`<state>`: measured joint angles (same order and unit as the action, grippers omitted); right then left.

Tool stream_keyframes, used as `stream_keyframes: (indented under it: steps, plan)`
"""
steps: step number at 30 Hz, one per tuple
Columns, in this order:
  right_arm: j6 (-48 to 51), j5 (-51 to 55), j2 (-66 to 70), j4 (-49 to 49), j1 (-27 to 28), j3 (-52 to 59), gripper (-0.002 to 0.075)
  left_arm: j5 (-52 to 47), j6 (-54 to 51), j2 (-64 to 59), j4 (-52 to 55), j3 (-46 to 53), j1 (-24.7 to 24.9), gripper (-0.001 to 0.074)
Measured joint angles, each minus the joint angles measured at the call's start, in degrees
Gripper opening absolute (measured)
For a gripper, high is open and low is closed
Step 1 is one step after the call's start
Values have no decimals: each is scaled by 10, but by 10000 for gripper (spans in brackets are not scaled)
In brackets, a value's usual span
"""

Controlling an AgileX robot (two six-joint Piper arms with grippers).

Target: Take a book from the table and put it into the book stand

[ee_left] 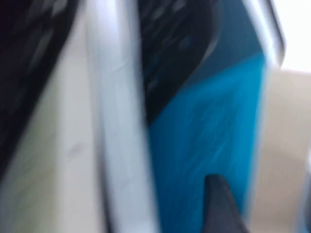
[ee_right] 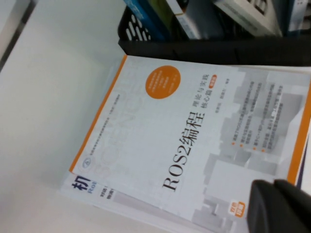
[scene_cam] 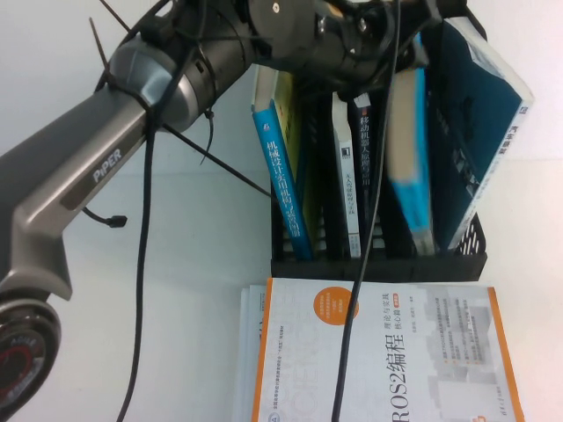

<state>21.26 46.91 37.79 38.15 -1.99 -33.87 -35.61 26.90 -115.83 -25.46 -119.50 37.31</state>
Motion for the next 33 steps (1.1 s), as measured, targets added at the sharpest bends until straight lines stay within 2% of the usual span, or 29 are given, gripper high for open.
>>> stream_keyframes:
  steps: [5,10,12,16,18,21,26,30,33]
  plan:
    - [57,0,39,53,0,0,-4,28,-155,-15,-124,-4,0,396]
    - [122,0,92,107,0,0,-4,13,-265,-16,-170,-4,-2,380]
    - [147,-5,108,112,0,0,-4,-2,-275,-9,-174,-4,-9,328]
    - [179,-38,144,121,0,0,-4,-54,-283,23,-169,-4,-36,118]
    - [184,-48,163,134,0,0,-4,-84,-286,43,-162,-4,-49,55]
    - [206,-65,182,152,0,0,-4,-117,-295,79,-115,-4,-59,17]
    - [239,-70,187,114,0,-21,-4,-170,-291,157,63,-4,-57,3]
    - [229,-14,187,50,0,-44,-4,-238,-278,224,190,-4,-54,1]
    - [217,56,187,26,0,-47,-4,-271,-269,273,230,6,-53,1]
